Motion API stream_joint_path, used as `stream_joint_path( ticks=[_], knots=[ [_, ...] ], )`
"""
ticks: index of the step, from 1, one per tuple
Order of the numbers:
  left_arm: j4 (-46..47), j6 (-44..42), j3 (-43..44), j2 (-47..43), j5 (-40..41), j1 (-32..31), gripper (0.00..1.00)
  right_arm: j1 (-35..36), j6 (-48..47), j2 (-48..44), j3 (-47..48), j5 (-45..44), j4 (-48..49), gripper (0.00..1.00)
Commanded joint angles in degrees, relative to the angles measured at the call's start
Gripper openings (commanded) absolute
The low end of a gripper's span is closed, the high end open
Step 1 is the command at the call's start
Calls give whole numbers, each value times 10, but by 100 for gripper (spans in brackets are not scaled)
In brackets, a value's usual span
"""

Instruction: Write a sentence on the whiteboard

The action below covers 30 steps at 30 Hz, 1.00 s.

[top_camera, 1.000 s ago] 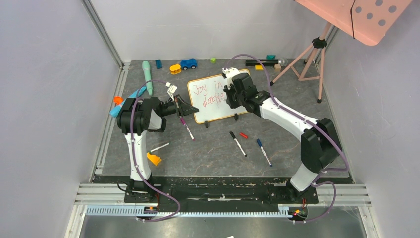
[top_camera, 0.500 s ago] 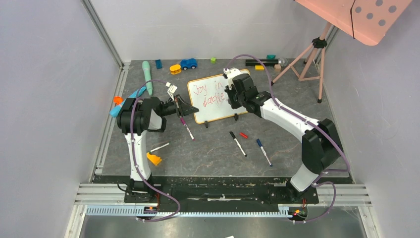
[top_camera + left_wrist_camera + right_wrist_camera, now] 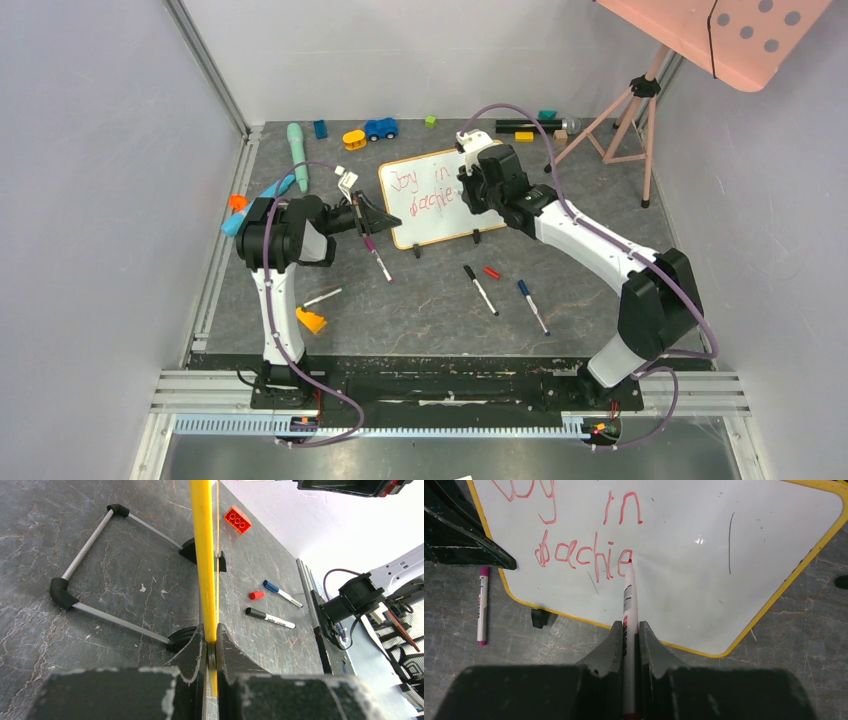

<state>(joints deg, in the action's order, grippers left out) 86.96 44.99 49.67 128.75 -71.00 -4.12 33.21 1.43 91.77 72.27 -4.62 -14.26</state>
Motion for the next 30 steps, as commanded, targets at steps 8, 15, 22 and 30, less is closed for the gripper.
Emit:
stream_joint_path(
  ticks=[8,15,22,30],
  knots=[
    [23,-45,-9,25,-58,-11,2,-6,-9,13,19,-20,21,0],
    [23,-46,-11,24,-58,-11,2,-6,-9,22,20,-19,23,0],
    [23,-46,-10,25,-59,-11,2,-6,-6,25,19,-27,21,0],
    [23,-46,-10,25,-58,-11,2,-7,-7,8,-20,-39,16,0]
  ],
)
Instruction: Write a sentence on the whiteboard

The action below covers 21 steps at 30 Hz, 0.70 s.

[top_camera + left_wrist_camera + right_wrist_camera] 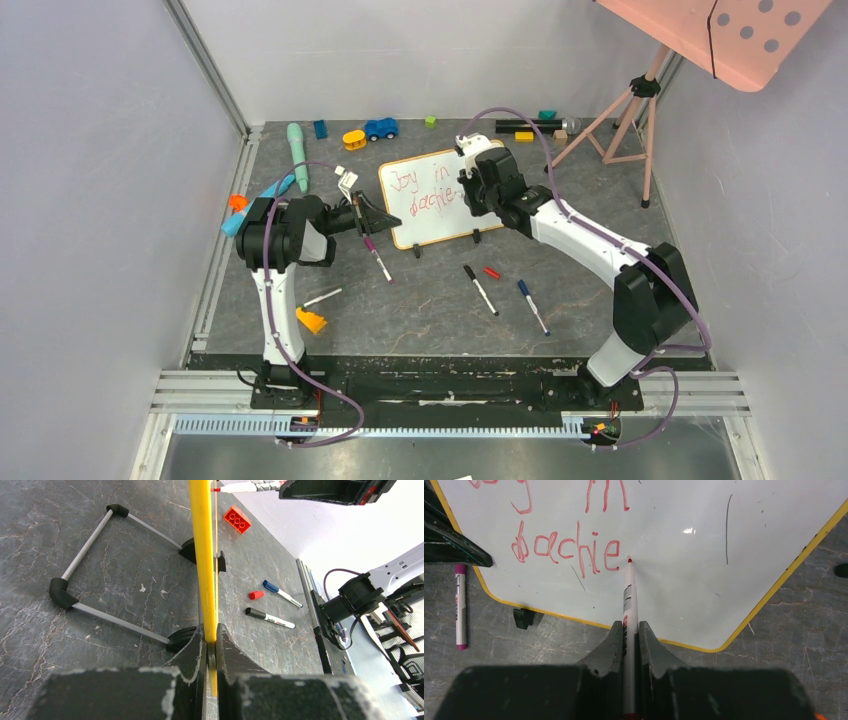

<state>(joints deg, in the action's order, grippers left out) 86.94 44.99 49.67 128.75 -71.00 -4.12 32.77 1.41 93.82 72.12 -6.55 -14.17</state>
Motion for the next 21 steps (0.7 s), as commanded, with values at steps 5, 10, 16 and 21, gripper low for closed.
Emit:
stream_joint_path(
  ticks=[5,10,16,21],
  knots=[
    [23,-46,-10,25,-59,-11,2,-3,-6,-20,-37,-19,16,0],
    [23,-46,-10,25,-59,-11,2,-5,-7,-16,-28,-27,17,0],
    [23,-45,-10,25,-58,-11,2,-10,-9,-3,2,-34,12,0],
    [23,-46,-10,25,-58,-11,2,-12,-9,6,23,-36,8,0]
  ],
)
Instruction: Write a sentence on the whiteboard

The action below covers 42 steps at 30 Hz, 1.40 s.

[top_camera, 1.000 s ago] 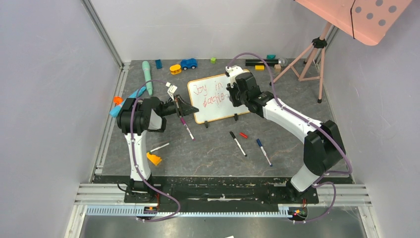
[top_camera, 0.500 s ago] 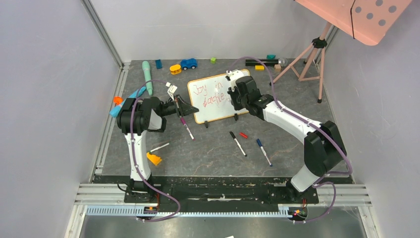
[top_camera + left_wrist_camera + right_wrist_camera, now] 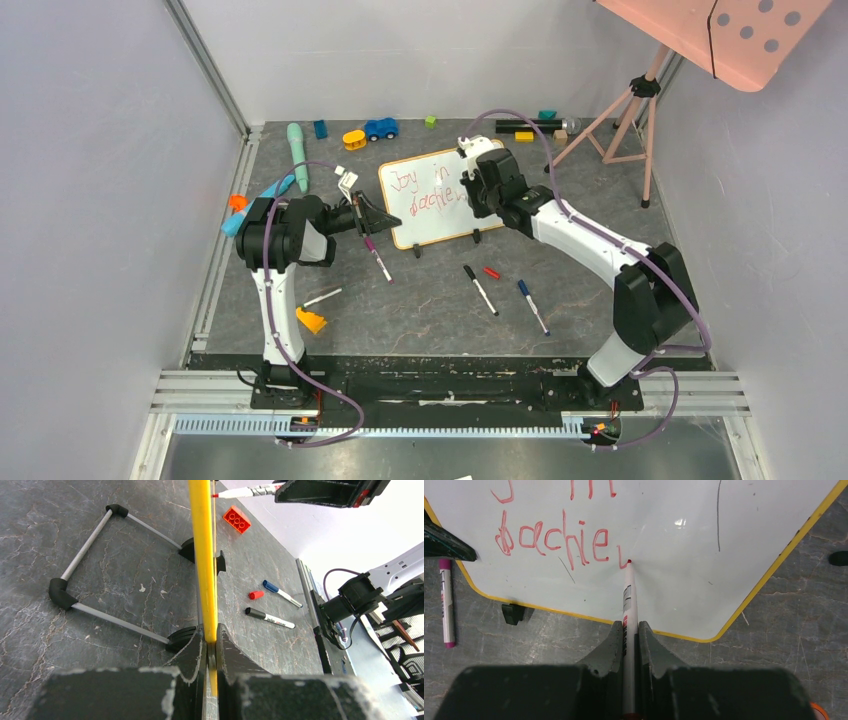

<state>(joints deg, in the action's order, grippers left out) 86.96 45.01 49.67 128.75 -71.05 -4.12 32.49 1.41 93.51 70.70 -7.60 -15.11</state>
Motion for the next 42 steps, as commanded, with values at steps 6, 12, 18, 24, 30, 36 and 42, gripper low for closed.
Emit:
stream_joint_path(
  ticks=[6,12,18,24,30,36,42],
  knots=[
    [23,-46,-10,25,-58,-10,2,-11,-9,12,46,-23,18,0],
    [23,-46,-10,25,-58,-11,2,-11,-9,7,47,-19,15,0],
    [23,-46,-10,26,-58,-11,2,-12,-8,-29,15,-2,27,0],
    [23,-46,-10,24,-58,-10,2,-12,-9,-68,-28,1,54,0],
    [23,-45,-10,25,-59,-10,2,-13,-9,-67,-36,-6,52,0],
    [23,-45,-10,25,-59,-10,2,-15,-9,-47,-23,-9,47,0],
    [23,-45,-10,25,-58,-10,2,-16,-9,-31,-9,-6,48,0]
  ],
)
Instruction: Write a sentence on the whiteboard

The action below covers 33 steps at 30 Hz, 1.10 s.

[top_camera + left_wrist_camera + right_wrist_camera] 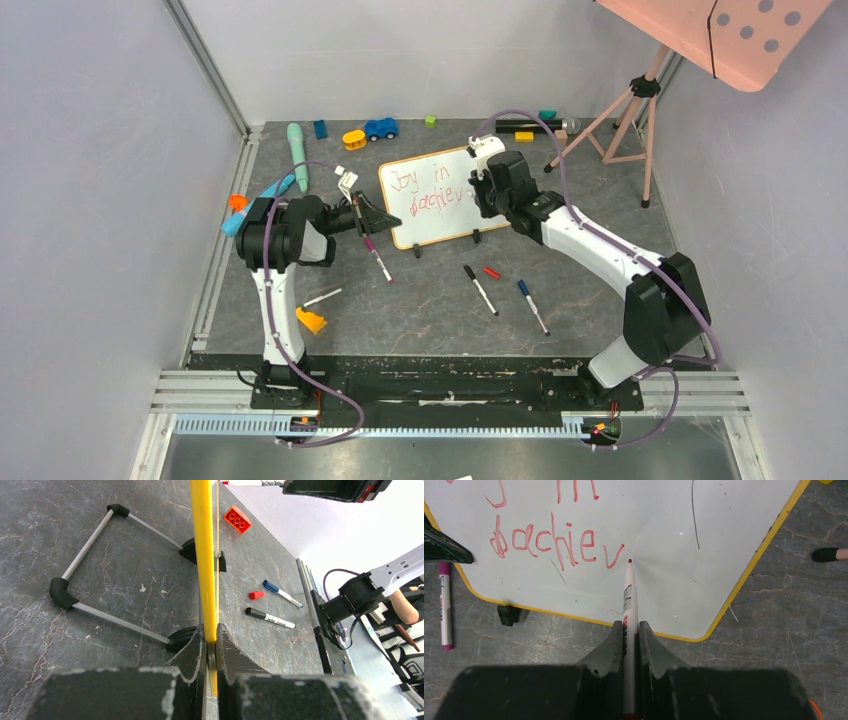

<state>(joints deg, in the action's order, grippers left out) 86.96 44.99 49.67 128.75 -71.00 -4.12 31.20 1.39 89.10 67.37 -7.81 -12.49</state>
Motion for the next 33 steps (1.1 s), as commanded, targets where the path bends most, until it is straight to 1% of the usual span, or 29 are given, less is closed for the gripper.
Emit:
stream_joint_path(
  ticks=[1,10,25,33],
  knots=[
    [23,-45,-10,25,-59,-10,2,-3,-9,16,27,-3,22,0],
    [23,-45,-10,25,-59,-10,2,-3,-9,29,36,1,28,0],
    [23,-45,-10,26,-59,-10,2,-10,-9,26,26,-32,10,0],
    [23,-45,-10,26,-58,-10,2,-15,-9,26,29,-34,10,0]
  ],
)
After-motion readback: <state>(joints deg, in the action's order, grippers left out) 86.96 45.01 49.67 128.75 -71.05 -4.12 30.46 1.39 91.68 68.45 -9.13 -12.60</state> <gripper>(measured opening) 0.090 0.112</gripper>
